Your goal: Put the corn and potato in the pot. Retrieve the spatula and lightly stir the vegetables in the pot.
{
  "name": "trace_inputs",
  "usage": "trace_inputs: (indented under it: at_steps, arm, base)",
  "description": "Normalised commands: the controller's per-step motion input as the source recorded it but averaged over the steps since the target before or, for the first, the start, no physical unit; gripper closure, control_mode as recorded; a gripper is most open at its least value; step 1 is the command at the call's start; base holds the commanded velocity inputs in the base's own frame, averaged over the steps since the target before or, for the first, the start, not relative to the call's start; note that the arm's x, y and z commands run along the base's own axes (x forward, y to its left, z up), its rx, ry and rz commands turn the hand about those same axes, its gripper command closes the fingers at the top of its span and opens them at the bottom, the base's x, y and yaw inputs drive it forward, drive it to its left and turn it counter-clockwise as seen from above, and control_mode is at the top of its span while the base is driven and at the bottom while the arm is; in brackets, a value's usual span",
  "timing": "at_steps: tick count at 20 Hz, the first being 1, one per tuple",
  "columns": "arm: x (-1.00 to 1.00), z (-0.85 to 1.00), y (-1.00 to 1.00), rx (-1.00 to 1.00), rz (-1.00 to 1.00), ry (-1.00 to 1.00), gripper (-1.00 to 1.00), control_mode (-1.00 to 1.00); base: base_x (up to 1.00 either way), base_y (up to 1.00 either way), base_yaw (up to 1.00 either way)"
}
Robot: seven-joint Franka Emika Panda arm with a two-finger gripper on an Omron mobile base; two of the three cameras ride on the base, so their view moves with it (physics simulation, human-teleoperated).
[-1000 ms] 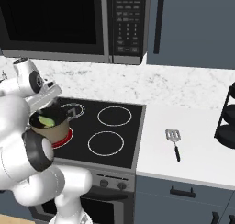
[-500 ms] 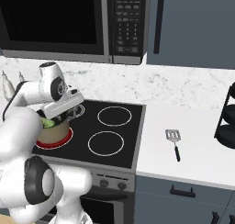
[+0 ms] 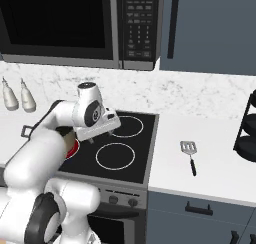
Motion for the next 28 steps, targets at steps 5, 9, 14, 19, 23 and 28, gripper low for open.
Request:
trace_inputs:
  at_steps: [5,9,14,19,23,28]
  arm:
    - [0.0,-0.25,-1.0,0.16,-0.22,0.0,-1.0,-1.0]
    - [0.05,-0.33,-1.0,0.13,-0.21,0.02,-1.0,-1.0]
    - [0.47,-0.36,-1.0,0.12,-0.1,0.02,-1.0,-1.0]
    - [0.29,-0.33,-1.0,0.15,-0.13,0.01,-1.0,-1.0]
    - [0.0,-0.14,-0.83,0.0,-0.12,0.0,-1.0,-1.0]
    - [0.0,0.0,-0.67,-0.03,-0.13,0.0,-1.0,-1.0]
  base:
    - [0.0,0.0,0.0]
    - [0.0,0.0,0.0]
    - [0.0,0.0,0.0]
    - [0.0,0.0,0.0]
    - [0.0,0.0,0.0]
    - [0.0,0.0,0.0]
